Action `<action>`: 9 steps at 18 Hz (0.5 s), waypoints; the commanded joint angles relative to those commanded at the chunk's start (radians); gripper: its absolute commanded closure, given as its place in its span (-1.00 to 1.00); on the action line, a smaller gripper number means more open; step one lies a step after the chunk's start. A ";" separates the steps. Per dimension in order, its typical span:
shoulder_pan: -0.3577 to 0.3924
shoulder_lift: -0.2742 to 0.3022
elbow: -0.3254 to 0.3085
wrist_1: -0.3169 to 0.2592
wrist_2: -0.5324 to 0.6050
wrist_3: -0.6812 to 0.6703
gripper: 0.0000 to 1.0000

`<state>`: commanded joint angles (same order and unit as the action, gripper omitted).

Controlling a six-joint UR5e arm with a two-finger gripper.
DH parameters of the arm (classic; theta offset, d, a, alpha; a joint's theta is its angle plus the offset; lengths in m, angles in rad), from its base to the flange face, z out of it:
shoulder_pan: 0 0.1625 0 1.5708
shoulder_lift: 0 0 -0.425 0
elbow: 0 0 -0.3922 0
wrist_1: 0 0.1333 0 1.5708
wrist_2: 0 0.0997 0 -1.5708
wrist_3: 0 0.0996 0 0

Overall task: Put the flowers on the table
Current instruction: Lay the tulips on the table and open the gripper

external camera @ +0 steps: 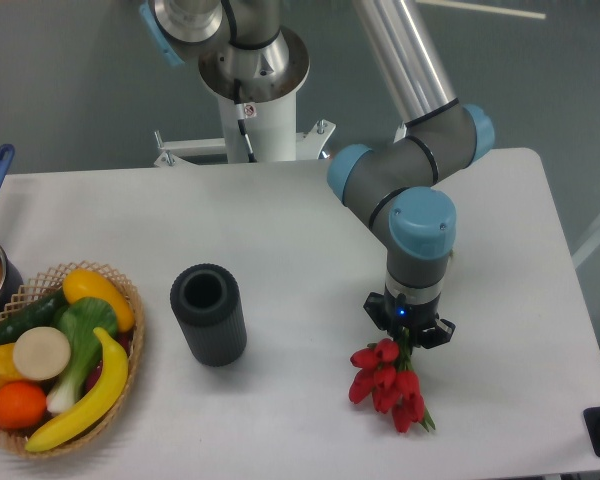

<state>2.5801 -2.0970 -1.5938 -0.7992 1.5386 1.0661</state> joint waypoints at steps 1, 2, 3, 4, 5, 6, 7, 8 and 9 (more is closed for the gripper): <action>-0.001 0.017 0.000 0.000 0.000 0.000 -0.97; 0.000 0.037 0.000 -0.002 0.000 -0.008 -1.00; 0.005 0.060 0.000 -0.002 0.000 -0.009 -1.00; 0.008 0.087 -0.002 -0.002 -0.002 -0.011 -1.00; 0.018 0.110 -0.002 -0.002 -0.002 -0.012 -1.00; 0.031 0.129 -0.002 -0.002 -0.002 -0.011 -1.00; 0.047 0.150 -0.002 -0.002 -0.003 -0.011 -1.00; 0.069 0.173 -0.003 -0.003 -0.008 -0.008 -1.00; 0.084 0.190 -0.003 -0.005 -0.009 -0.005 -1.00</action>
<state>2.6644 -1.9069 -1.5969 -0.8038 1.5294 1.0615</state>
